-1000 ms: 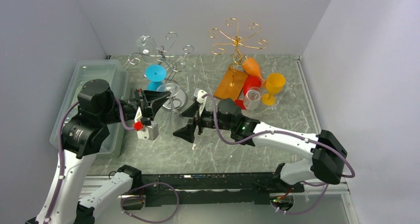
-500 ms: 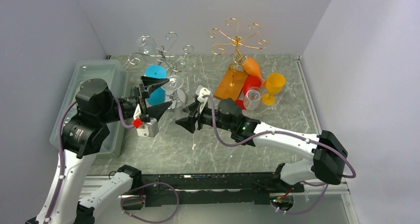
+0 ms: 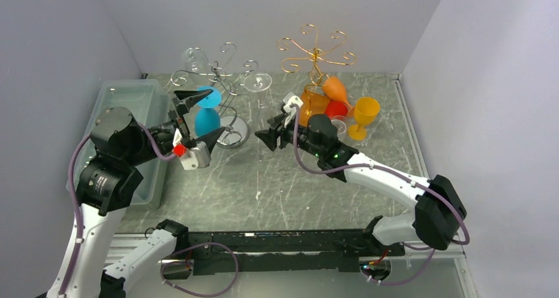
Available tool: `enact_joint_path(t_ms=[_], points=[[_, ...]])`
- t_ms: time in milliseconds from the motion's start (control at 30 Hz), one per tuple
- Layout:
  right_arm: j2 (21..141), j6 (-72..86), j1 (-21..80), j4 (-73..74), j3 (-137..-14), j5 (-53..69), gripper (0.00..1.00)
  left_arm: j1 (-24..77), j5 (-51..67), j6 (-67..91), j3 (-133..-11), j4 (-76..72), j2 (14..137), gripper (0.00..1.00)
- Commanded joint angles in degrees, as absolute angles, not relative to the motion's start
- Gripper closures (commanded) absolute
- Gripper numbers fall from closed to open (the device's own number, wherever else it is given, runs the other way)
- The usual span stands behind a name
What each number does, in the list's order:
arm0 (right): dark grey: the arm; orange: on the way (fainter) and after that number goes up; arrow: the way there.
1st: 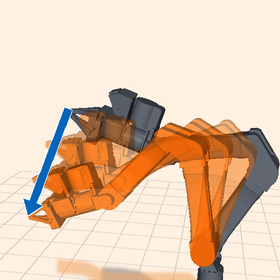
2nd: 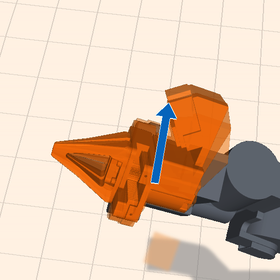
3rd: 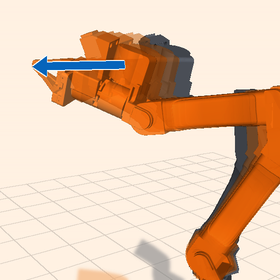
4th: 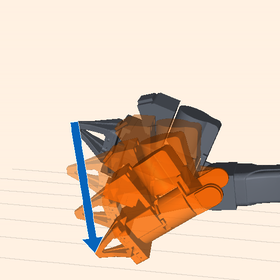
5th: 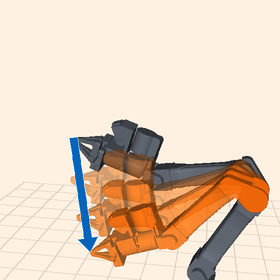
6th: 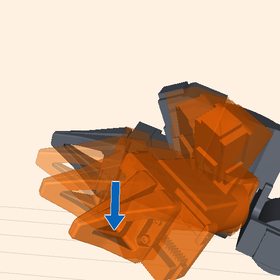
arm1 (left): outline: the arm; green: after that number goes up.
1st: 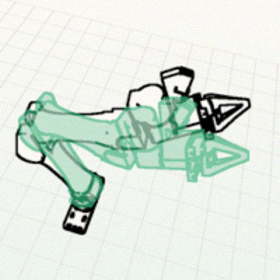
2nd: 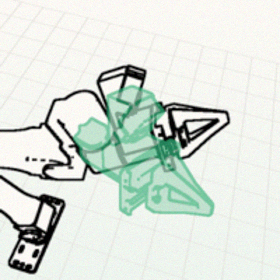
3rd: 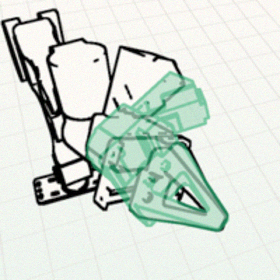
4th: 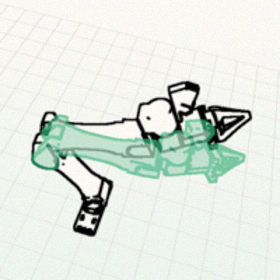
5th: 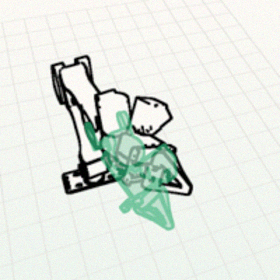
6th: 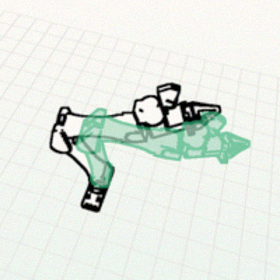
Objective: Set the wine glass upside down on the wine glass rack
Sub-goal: Turn the wine glass upside down at the wine rack.
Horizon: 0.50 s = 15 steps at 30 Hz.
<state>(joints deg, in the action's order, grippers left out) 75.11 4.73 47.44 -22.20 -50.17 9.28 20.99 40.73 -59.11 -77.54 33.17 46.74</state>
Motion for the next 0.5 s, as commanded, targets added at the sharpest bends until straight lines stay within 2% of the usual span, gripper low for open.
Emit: enact_joint_path(t_ms=[0, 467], points=[[78.36, 3.17, 44.24, -23.45, -55.40, 12.03, 0.57, 21.18, 34.46, -52.30, -80.80, 30.64, 46.14, 0.01], [90.40, 1.30, 40.50, -23.11, -64.27, 16.57, 0.57, 21.18, 25.34, -41.49, -84.97, 32.33, 47.11, 0.01]])
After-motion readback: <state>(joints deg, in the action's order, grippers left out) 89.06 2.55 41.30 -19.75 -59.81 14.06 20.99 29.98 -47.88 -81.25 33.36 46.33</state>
